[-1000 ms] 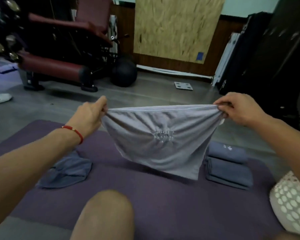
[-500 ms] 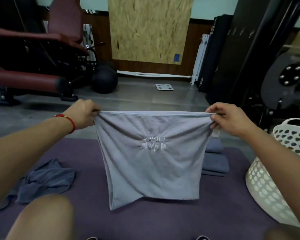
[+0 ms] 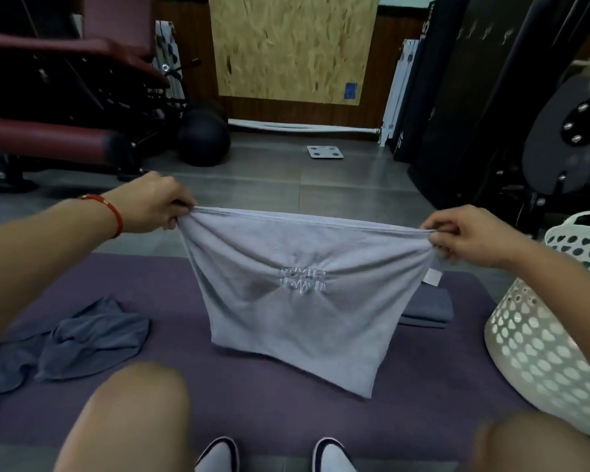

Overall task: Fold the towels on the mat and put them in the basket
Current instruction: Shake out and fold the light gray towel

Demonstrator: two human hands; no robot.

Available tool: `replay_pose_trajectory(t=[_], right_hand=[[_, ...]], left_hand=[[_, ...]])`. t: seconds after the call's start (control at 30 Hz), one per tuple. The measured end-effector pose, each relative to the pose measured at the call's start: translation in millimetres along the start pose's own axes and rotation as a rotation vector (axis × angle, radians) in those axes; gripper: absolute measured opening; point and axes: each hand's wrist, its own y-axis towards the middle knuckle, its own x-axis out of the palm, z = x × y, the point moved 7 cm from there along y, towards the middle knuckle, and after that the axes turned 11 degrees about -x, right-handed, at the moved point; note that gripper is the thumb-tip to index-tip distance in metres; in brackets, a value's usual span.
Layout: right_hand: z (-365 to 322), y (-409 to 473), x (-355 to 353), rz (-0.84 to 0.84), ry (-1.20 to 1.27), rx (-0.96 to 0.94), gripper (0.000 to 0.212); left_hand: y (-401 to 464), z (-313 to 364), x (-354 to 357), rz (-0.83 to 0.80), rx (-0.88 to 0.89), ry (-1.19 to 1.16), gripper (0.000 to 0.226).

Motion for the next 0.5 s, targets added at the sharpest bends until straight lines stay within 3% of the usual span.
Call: replay_pose_trajectory(t=[0.13,0.3,0.43,0.5], right_hand=[[17,33,11,0.131,0.15,0.077,0.014],[55,102,62,0.251,0.19,0.157,0.024],[85,162,96,0.326,0.194,0.18,0.037],[95,189,100,0.371,0.212,0.176,0.033]], left_hand=[[29,-20,18,-0.046,-0.119,-0.075,0.025],[82,-56,57,0.018,-0.373,-0.262,0.015],[128,-82,86,0.143,-0.486,-0.321,0.012],[148,-92,90,0.246,-0.507,-0.379,0.015]])
